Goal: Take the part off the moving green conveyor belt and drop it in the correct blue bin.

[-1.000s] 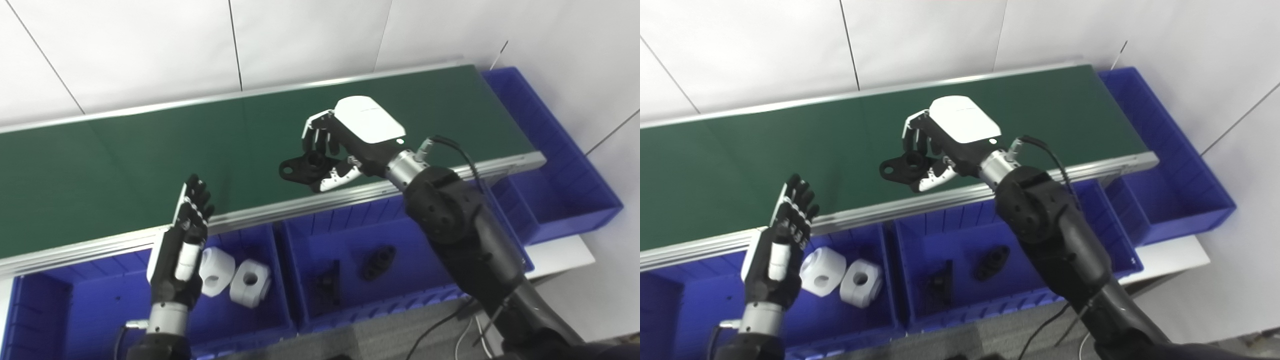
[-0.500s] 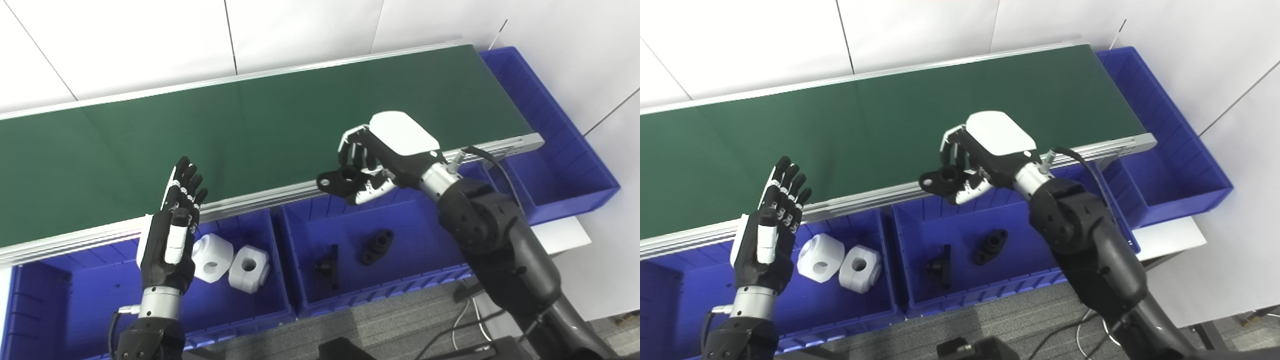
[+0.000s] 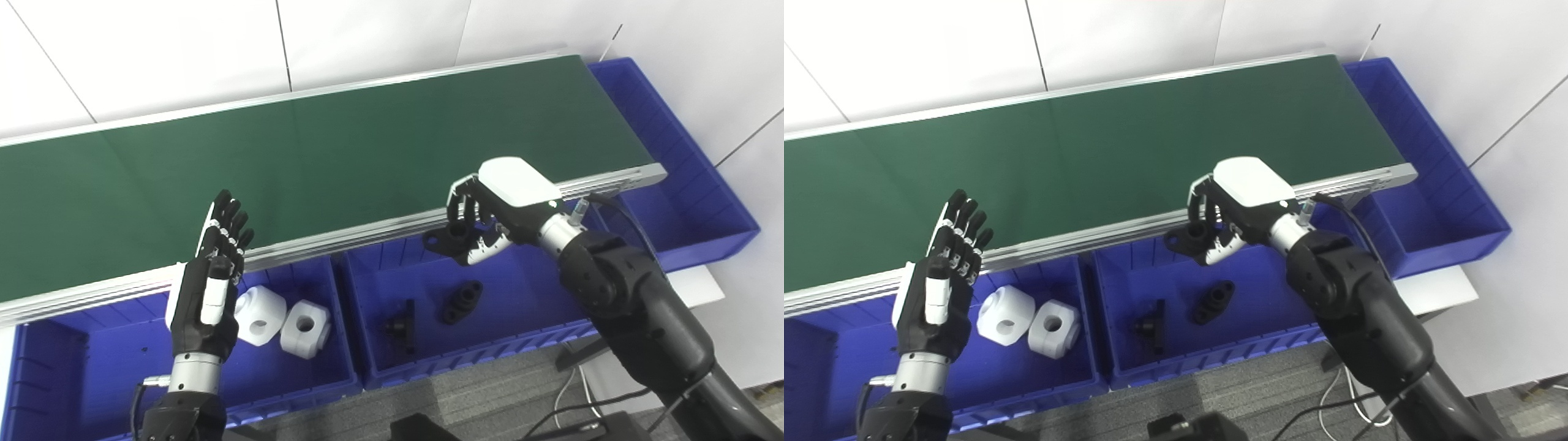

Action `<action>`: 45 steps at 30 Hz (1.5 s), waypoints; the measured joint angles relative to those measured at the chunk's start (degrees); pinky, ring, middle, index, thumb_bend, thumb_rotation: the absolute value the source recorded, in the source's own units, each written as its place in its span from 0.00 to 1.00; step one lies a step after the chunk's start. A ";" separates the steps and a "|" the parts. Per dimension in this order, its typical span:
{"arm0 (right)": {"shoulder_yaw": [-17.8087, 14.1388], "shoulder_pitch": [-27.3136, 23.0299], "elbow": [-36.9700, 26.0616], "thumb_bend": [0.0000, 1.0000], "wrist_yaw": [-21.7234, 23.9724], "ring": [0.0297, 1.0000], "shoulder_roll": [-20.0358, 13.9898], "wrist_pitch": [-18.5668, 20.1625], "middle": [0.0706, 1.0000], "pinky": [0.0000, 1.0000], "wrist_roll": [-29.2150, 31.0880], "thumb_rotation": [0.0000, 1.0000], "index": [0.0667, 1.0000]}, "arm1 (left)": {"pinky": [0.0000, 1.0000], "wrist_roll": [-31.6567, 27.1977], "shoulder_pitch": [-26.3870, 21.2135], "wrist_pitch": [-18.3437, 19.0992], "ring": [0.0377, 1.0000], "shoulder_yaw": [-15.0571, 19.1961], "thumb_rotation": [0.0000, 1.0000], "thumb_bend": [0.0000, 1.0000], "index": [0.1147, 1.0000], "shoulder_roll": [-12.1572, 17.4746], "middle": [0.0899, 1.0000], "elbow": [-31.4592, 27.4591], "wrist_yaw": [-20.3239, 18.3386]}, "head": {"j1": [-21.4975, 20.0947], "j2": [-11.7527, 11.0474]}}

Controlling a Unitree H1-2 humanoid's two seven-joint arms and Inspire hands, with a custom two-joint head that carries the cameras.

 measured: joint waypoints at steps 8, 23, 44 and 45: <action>0.73 0.42 3.10 0.52 -0.79 0.38 0.00 0.00 0.45 0.34 -2.66 0.00 0.49 | 0.95 -0.43 1.08 0.34 0.99 0.40 0.80 0.89 0.98 0.21 0.99 -0.97 -0.15 | 0.27 0.53; 6.00 0.41 14.74 0.52 -4.58 0.39 -1.95 -1.03 0.48 0.30 -11.59 0.00 0.47 | 0.98 -0.48 1.32 0.37 0.99 0.59 0.80 0.90 0.97 0.78 0.99 -1.31 -0.29 | 0.09 0.62; 7.64 -0.18 17.02 0.95 2.36 0.59 -1.51 0.98 0.70 0.45 -20.52 0.58 0.72 | 0.98 -0.40 1.34 0.66 0.99 0.68 0.80 0.91 0.97 0.60 0.98 -1.33 -0.25 | 0.71 0.53; 7.58 -0.13 16.41 0.96 2.48 0.57 -1.50 0.97 0.68 0.43 -20.27 0.58 0.70 | 0.98 -0.39 1.34 0.65 0.99 0.68 0.80 0.91 0.97 0.60 0.98 -1.32 -0.25 | 1.49 0.44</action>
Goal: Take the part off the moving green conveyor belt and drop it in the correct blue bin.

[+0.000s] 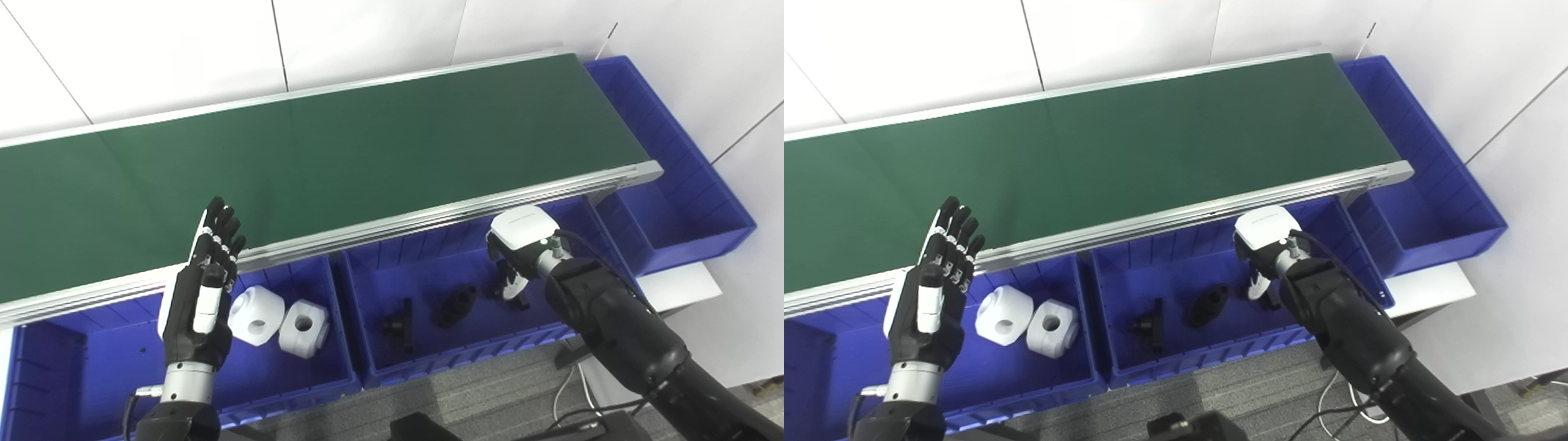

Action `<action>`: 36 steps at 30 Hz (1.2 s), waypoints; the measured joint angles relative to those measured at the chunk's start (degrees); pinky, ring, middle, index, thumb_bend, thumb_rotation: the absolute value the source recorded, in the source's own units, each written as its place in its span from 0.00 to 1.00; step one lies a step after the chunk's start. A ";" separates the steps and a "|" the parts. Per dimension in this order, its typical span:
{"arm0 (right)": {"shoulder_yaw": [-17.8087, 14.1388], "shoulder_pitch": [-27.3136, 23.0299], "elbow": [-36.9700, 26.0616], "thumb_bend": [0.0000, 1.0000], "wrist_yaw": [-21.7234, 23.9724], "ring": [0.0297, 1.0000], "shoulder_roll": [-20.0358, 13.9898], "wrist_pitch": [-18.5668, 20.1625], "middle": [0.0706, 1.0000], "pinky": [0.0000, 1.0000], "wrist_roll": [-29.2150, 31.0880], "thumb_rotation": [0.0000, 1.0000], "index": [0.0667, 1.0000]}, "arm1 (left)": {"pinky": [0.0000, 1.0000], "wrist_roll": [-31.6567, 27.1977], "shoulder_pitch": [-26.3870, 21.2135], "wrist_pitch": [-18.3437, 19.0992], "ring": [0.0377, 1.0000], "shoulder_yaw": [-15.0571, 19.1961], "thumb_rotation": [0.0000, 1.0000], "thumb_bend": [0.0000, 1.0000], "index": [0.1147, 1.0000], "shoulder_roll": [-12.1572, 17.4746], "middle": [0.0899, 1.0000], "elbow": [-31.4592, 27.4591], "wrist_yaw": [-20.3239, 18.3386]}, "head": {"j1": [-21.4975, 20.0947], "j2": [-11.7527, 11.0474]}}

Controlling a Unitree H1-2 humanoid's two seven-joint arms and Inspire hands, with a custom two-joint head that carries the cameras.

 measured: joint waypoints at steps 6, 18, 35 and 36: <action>-3.03 0.58 -11.74 0.91 5.02 0.58 1.84 0.55 0.63 0.47 6.87 0.61 0.67 | 0.98 0.02 0.07 0.00 0.99 -0.06 0.80 0.91 0.97 0.02 0.98 0.02 -0.01 | 1.94 -0.53; -14.37 4.64 -26.58 0.71 -1.11 0.41 18.44 2.89 0.51 0.34 34.54 0.56 0.58 | 0.98 4.49 0.39 -2.95 1.00 -1.99 0.81 0.90 0.99 -0.78 0.99 4.83 0.35 | 15.38 -6.06; -17.56 14.40 0.56 0.68 -22.68 0.60 33.56 -20.89 0.68 0.56 65.32 0.76 0.71 | 1.00 7.90 0.87 -11.91 1.00 -4.19 0.80 0.87 1.00 -2.53 1.00 13.54 0.79 | 21.89 -14.76; -17.56 14.41 0.84 0.68 -22.90 0.60 32.95 -21.56 0.67 0.56 65.33 0.77 0.71 | 1.00 7.90 0.90 -11.98 1.00 -4.26 0.80 0.88 1.00 -2.56 1.00 13.62 0.75 | 21.89 -14.77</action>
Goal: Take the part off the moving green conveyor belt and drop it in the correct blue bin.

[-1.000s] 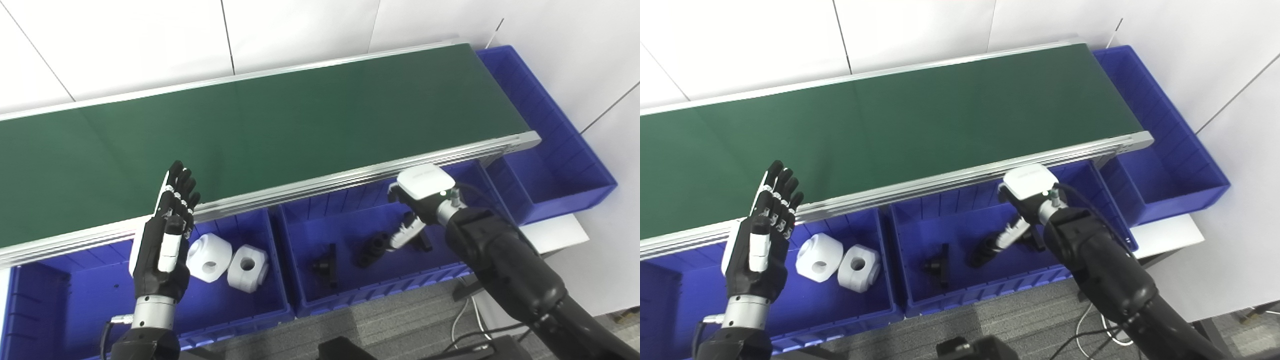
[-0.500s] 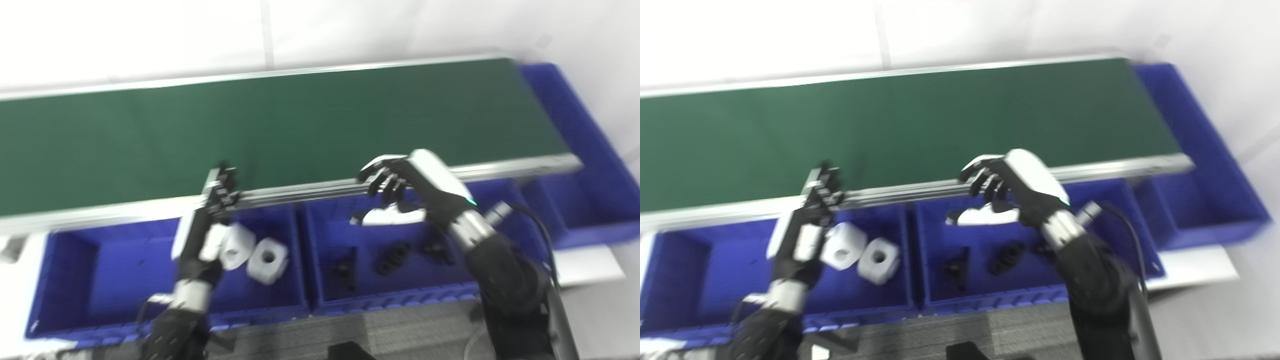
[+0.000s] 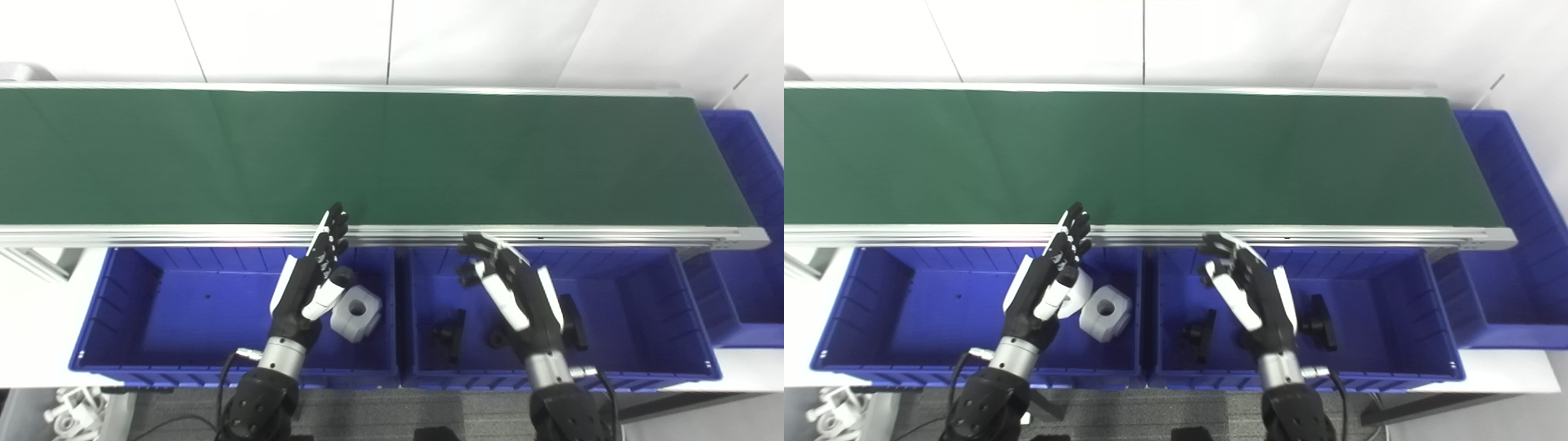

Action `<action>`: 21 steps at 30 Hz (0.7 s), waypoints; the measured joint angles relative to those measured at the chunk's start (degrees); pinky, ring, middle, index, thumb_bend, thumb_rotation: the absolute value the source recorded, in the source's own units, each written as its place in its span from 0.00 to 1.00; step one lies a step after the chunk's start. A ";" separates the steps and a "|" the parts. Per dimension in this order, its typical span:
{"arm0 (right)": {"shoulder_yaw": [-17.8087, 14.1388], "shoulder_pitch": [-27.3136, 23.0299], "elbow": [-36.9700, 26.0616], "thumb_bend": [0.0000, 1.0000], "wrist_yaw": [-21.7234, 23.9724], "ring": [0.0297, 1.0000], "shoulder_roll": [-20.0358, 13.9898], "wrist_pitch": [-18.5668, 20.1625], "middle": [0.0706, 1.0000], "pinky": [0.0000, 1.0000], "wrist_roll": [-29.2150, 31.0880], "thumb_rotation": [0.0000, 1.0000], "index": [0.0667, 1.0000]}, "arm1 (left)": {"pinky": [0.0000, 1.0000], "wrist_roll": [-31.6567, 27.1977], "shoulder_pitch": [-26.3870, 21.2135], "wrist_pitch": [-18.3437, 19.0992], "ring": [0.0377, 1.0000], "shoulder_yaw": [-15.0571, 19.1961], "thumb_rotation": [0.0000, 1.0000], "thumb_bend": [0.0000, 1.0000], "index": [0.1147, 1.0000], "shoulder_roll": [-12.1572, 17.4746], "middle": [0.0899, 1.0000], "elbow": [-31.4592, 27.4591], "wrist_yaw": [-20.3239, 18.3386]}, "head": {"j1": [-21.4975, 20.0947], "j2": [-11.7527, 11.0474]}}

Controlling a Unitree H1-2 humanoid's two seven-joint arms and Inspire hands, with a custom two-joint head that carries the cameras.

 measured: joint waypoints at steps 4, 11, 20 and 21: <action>0.67 -0.23 0.60 0.67 -1.19 0.59 -1.08 -1.38 0.68 0.55 0.04 0.78 0.72 | 1.00 -0.09 0.03 -0.94 1.00 0.05 0.79 0.87 0.99 0.01 1.00 0.51 -0.08 | -0.62 -0.97; 4.07 -0.02 3.57 0.70 -1.32 0.59 -2.26 -4.47 0.72 0.54 -0.34 0.79 0.72 | 1.00 -0.11 0.64 -2.41 1.00 0.24 0.79 0.85 0.98 0.04 1.00 1.79 -0.21 | -1.05 -3.51; 5.37 -0.01 5.59 0.71 -1.75 0.58 -2.94 -5.30 0.72 0.53 -0.38 0.80 0.70 | 1.00 -1.26 0.80 -4.09 1.00 0.49 0.78 0.86 0.99 0.16 1.00 3.77 -0.81 | -1.84 -7.73; 5.55 -0.08 6.35 0.71 -1.89 0.58 -2.98 -5.99 0.72 0.53 -0.45 0.80 0.70 | 1.00 -1.28 0.80 -4.23 1.00 0.55 0.78 0.86 0.99 0.17 1.00 3.89 -0.84 | -1.85 -7.73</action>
